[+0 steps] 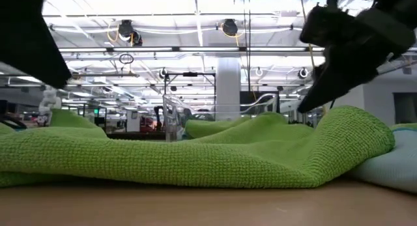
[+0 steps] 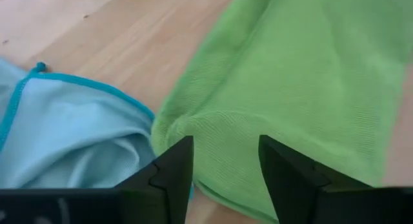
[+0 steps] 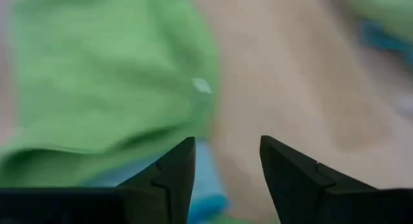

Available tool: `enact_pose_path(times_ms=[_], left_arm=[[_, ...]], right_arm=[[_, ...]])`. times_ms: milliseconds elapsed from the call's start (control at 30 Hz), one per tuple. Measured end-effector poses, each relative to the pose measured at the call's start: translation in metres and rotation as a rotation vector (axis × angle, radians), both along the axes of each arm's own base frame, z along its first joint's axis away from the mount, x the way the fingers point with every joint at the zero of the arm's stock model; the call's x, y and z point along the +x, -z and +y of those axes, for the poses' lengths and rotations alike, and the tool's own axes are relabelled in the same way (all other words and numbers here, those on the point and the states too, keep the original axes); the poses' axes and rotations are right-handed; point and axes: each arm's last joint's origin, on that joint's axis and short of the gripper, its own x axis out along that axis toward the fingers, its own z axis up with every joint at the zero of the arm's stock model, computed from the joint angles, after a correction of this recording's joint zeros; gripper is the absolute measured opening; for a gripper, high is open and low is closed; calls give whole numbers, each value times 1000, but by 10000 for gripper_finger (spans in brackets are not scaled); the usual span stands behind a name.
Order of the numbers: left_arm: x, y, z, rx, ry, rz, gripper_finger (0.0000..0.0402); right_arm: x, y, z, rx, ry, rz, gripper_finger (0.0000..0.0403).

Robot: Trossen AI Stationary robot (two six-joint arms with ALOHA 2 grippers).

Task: Fold microfiber towels
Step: Fold the left green microfiber cloth

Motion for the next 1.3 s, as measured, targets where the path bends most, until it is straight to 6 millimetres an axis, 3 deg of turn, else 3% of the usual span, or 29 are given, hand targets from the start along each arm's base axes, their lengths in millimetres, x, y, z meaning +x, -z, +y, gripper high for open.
enact_pose_path(times_ms=[200, 433, 633, 1000, 1167, 1300], left_arm=[[-14, -5, -18, -81, -14, -79, 184], [-15, 10, -58, -180, 85, -242, 185], [-13, 33, -85, -195, 210, -274, 202], [-15, 61, -86, -126, 210, -209, 293], [-15, 61, -89, -158, 230, -196, 293], [-20, 54, -101, -173, 302, -206, 273]], right_arm=[[-22, -9, 14, -5, -12, 21, 168], [-27, -8, 64, 63, -220, -130, 169], [-24, 12, 102, 113, -352, -247, 169], [-1, 38, 137, 92, -353, -253, 169], [6, 42, 144, 56, -339, -157, 169], [2, 34, 147, 48, -370, -114, 169]])
